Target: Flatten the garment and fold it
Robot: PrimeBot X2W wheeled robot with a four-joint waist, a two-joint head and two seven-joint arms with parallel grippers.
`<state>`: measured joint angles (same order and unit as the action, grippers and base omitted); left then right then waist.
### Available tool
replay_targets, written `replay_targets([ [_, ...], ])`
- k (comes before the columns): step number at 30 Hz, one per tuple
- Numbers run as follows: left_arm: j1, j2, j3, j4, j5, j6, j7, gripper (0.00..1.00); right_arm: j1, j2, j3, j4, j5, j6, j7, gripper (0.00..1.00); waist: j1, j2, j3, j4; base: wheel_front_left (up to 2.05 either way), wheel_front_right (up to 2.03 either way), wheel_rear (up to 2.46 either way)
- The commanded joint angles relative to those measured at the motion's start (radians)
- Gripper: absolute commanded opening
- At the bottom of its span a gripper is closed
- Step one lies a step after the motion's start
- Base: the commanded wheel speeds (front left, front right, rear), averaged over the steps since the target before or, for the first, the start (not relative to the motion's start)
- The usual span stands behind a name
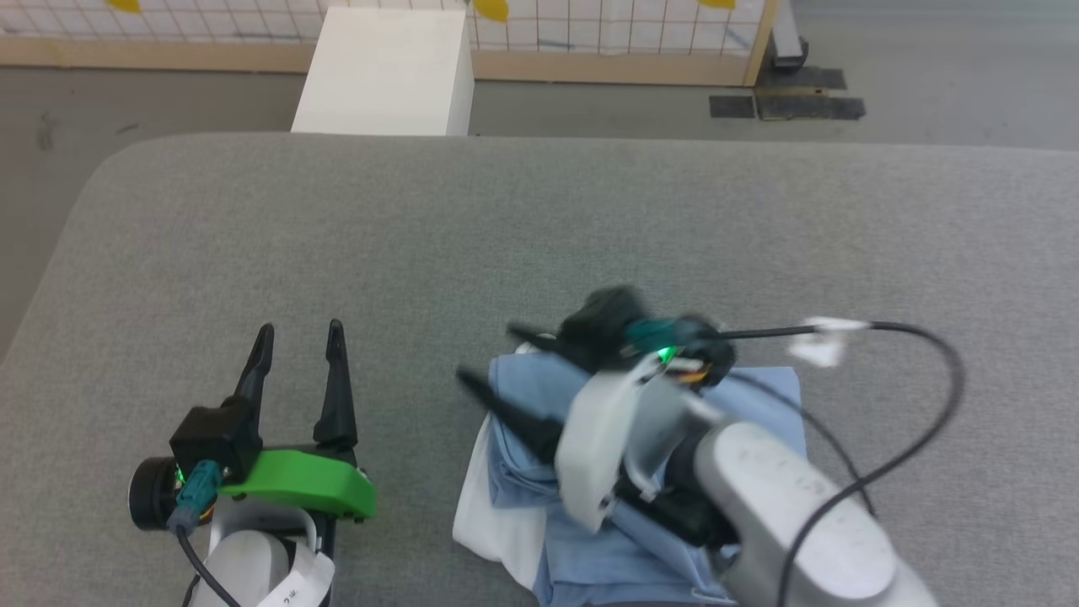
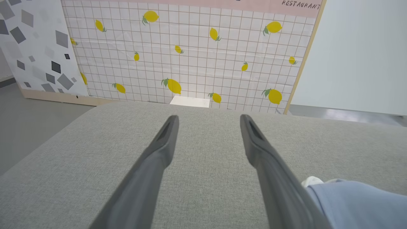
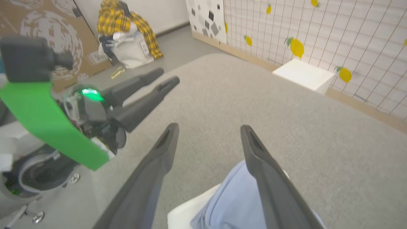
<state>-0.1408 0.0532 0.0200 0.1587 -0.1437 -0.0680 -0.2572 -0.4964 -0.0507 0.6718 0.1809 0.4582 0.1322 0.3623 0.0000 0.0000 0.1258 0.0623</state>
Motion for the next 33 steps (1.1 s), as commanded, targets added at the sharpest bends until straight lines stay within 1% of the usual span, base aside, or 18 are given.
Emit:
replay_targets([
  [1, 0.014, -0.003, 0.003, 0.000, 0.000, 0.006, -0.005, 1.00, 0.014, 0.000, -0.038, -0.029, -0.008, -0.002, -0.051, 1.00, 0.0000, 0.0000, -0.024, -0.020, 0.00, 0.00, 0.00],
  [4, 0.026, -0.003, 0.012, -0.001, 0.001, 0.005, -0.005, 1.00, 0.050, 0.000, -0.154, -0.099, -0.077, -0.002, -0.167, 1.00, 0.0000, 0.0000, -0.044, -0.039, 0.00, 0.00, 0.00],
  [6, 0.033, -0.003, 0.015, -0.003, 0.001, 0.004, -0.005, 1.00, 0.088, 0.000, -0.237, -0.135, -0.120, -0.002, -0.224, 1.00, 0.0000, 0.0000, -0.056, -0.050, 0.00, 0.00, 0.00],
  [11, 0.047, -0.003, 0.021, -0.006, 0.002, 0.003, -0.005, 1.00, 0.201, 0.000, -0.420, -0.201, -0.198, -0.002, -0.336, 1.00, 0.0000, 0.0000, -0.077, -0.074, 0.00, 0.00, 0.00],
  [15, 0.053, -0.003, 0.019, -0.009, 0.001, 0.003, -0.005, 1.00, 0.287, -0.001, -0.531, -0.198, -0.222, -0.002, -0.370, 1.00, 0.0000, 0.0000, -0.081, -0.088, 0.00, 0.00, 0.00],
  [17, 0.054, -0.003, 0.018, -0.010, 0.000, 0.004, -0.005, 1.00, 0.323, 0.000, -0.574, -0.182, -0.189, -0.002, -0.363, 1.00, 0.0000, 0.0000, -0.081, -0.093, 0.00, 0.00, 0.00],
  [18, 0.055, -0.003, 0.017, -0.010, 0.000, 0.004, -0.005, 1.00, 0.336, 0.000, -0.591, -0.174, -0.164, -0.002, -0.356, 1.00, 0.0000, 0.0000, -0.080, -0.095, 0.00, 0.00, 0.00],
  [20, 0.056, -0.003, 0.016, -0.012, -0.001, 0.006, -0.005, 1.00, 0.359, 0.000, -0.631, -0.151, -0.074, -0.002, -0.329, 1.00, 0.0000, 0.0000, -0.078, -0.099, 0.00, 0.00, 0.00],
  [22, 0.056, -0.003, 0.015, -0.012, -0.002, 0.006, -0.005, 1.00, 0.377, 0.000, -0.669, -0.119, 0.053, -0.002, -0.276, 1.00, 0.0000, 0.0000, -0.074, -0.101, 0.00, 0.00, 0.00],
  [24, 0.056, -0.003, 0.015, -0.012, -0.001, 0.006, -0.005, 1.00, 0.386, 0.000, -0.711, -0.081, 0.207, -0.002, -0.213, 1.00, 0.0000, 0.0000, -0.071, -0.101, 0.00, 0.00, 0.00],
  [26, 0.054, -0.003, 0.015, -0.012, -0.002, 0.005, -0.005, 1.00, 0.386, 0.000, -0.752, -0.035, 0.357, -0.002, -0.136, 1.00, 0.0000, 0.0000, -0.065, -0.100, 0.00, 0.00, 0.00],
  [27, 0.053, -0.003, 0.015, -0.012, -0.002, 0.004, -0.005, 1.00, 0.384, 0.000, -0.774, 0.002, 0.451, -0.002, -0.080, 1.00, 0.0000, 0.0000, -0.062, -0.098, 0.00, 0.00, 0.00],
  [29, 0.051, -0.003, 0.014, -0.012, -0.002, 0.003, -0.005, 1.00, 0.375, 0.000, -0.809, 0.066, 0.563, -0.002, 0.014, 1.00, 0.0000, 0.0000, -0.058, -0.094, 0.00, 0.00, 0.00],
  [31, 0.050, -0.003, 0.012, -0.013, -0.002, 0.004, -0.005, 1.00, 0.359, 0.000, -0.838, 0.138, 0.658, -0.002, 0.115, 1.00, 0.0000, 0.0000, -0.054, -0.090, 0.00, 0.00, 0.00],
  [33, 0.048, -0.003, 0.012, -0.012, -0.002, 0.003, -0.005, 1.00, 0.336, 0.000, -0.860, 0.203, 0.700, -0.002, 0.212, 1.00, 0.0000, 0.0000, -0.051, -0.085, 0.00, 0.00, 0.00],
])
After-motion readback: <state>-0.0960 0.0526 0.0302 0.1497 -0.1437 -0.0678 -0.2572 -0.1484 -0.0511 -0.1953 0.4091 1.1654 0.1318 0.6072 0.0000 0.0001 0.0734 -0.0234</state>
